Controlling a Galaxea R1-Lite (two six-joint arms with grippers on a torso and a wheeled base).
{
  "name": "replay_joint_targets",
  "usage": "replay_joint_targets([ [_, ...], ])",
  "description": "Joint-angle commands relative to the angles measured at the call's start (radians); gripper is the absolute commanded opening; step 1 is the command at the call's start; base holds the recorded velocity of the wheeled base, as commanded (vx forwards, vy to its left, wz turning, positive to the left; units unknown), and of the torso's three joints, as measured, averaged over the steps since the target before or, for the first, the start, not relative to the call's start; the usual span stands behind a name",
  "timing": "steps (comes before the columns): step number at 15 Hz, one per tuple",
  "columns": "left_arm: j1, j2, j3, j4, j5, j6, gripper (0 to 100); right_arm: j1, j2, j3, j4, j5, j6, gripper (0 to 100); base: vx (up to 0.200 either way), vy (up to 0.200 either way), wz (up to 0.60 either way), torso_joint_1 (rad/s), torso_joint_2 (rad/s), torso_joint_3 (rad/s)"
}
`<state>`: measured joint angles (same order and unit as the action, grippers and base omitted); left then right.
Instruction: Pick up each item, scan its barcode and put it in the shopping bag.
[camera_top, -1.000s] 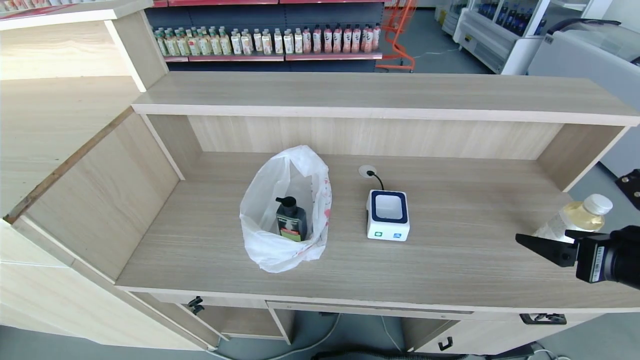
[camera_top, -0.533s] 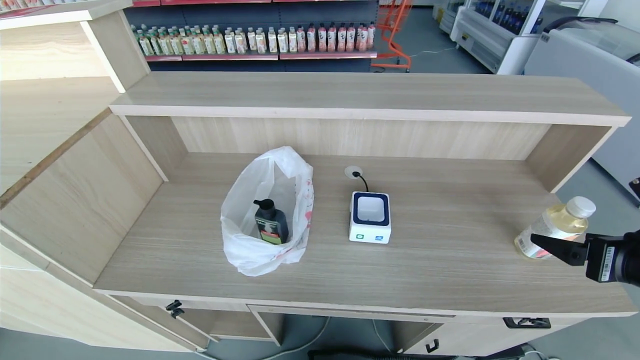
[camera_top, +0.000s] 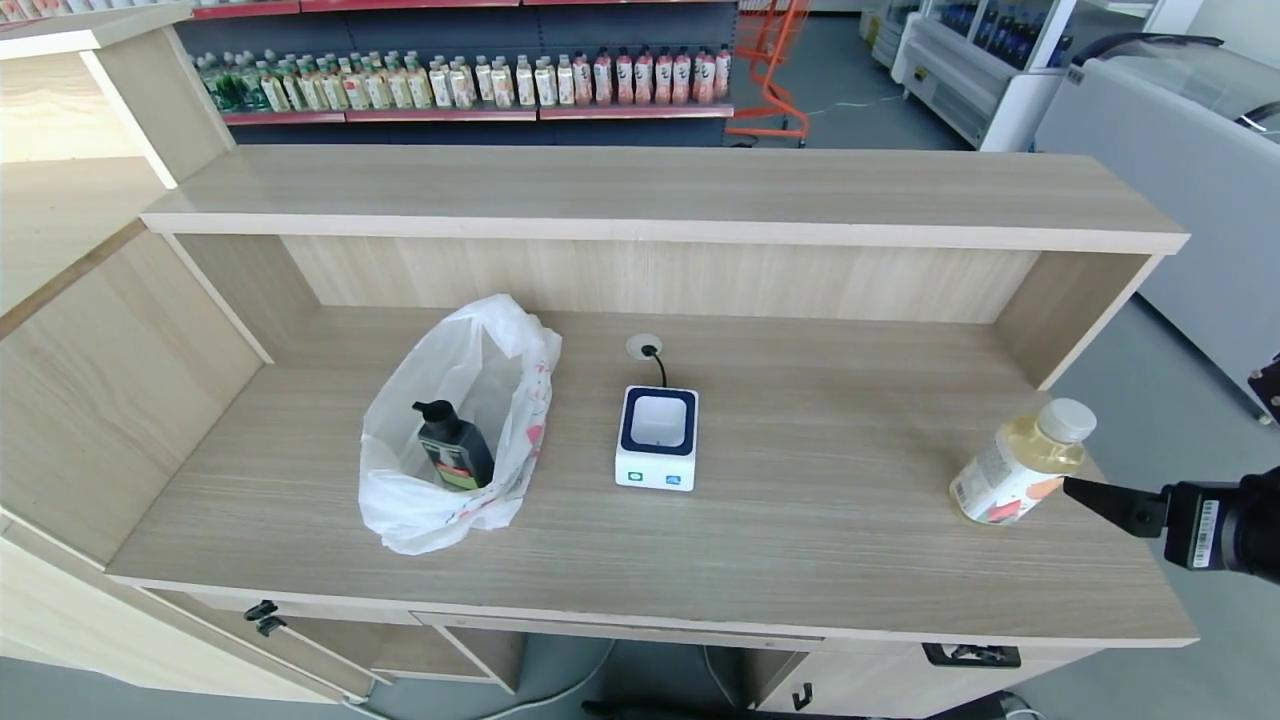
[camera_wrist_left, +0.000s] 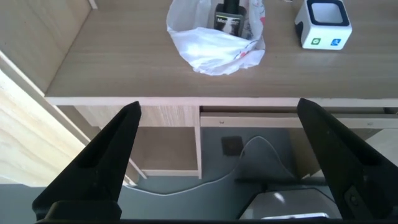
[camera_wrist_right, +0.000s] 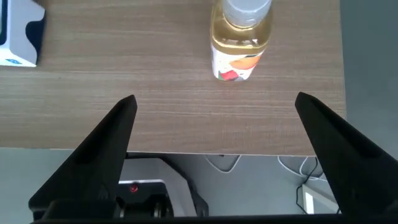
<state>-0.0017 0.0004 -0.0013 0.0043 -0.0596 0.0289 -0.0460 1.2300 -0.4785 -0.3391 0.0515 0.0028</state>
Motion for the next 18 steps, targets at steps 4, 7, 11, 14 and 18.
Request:
replay_joint_targets([
  [4,0.0,0.001,0.0,0.0,0.0,-0.003,100,0.0,0.042,0.014,0.002,-0.05,0.042,100,0.0,-0.2,0.0,0.002,0.0,0.005],
  [7,0.0,0.001,0.0,0.0,0.0,-0.001,100,0.0,0.045,0.028,0.002,-0.055,0.065,100,0.0,-0.067,0.0,0.002,0.0,0.001],
  [11,0.0,0.001,0.0,0.0,0.0,-0.001,100,0.04,0.108,0.021,-0.001,-0.047,0.203,100,0.0,0.0,0.0,0.0,0.0,0.0],
  [14,0.0,0.001,0.0,0.0,0.0,-0.001,100,0.112,0.178,0.02,-0.037,-0.045,0.256,100,0.0,0.0,0.0,0.0,0.0,0.0],
  [18,0.0,0.001,0.0,0.0,0.0,-0.001,100,0.181,0.352,0.023,-0.264,-0.068,0.252,100,0.0,0.0,0.0,0.0,0.0,0.0],
])
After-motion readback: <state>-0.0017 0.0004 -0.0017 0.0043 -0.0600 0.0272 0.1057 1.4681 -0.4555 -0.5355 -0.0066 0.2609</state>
